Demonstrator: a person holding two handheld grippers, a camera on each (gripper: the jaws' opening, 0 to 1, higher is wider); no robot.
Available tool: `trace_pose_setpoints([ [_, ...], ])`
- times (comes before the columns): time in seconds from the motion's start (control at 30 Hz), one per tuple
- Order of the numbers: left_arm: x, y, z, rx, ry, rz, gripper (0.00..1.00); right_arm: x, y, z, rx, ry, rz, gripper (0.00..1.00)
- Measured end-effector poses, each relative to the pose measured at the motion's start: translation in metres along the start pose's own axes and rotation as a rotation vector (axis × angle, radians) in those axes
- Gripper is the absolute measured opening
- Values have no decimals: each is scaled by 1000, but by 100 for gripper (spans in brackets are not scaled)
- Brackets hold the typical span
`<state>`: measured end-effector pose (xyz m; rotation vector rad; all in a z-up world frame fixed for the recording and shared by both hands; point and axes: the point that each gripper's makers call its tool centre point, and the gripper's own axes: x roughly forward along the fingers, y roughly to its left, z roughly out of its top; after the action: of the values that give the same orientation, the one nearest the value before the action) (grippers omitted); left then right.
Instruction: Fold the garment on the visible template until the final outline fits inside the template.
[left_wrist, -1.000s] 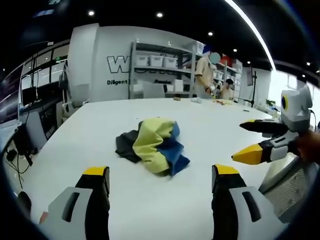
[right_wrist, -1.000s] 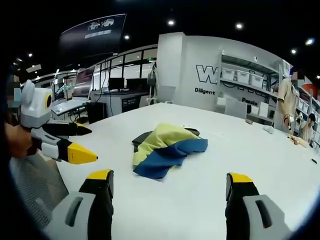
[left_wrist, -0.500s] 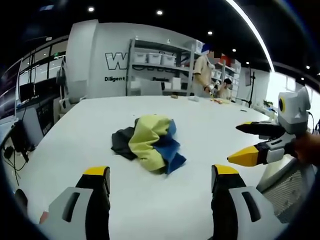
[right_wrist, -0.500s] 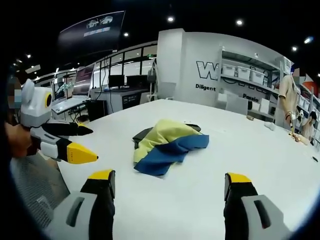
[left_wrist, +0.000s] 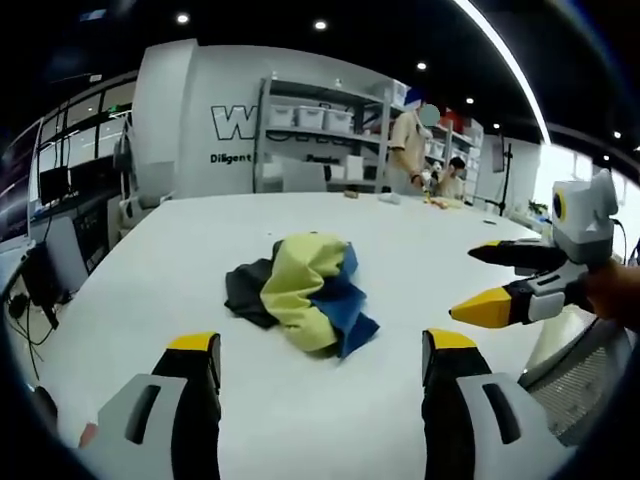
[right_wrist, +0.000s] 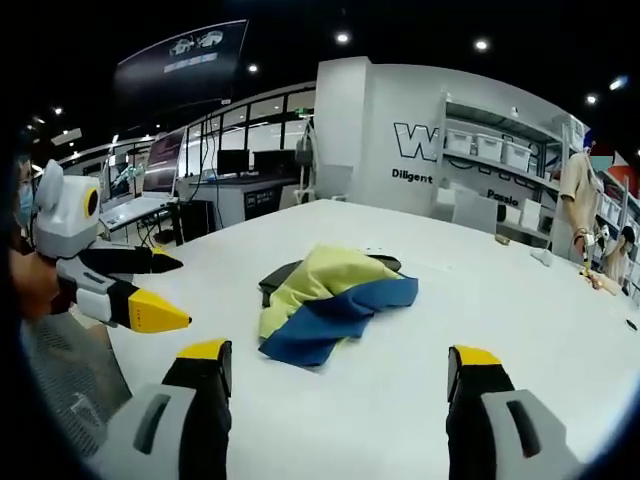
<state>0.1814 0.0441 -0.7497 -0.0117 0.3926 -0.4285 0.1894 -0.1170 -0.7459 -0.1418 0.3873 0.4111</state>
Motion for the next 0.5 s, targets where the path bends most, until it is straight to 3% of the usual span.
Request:
trace_pose_setpoints([
  [0.5,37,11,28,35,-17,-4,77,26,-23,17,4,-11,-22,89],
])
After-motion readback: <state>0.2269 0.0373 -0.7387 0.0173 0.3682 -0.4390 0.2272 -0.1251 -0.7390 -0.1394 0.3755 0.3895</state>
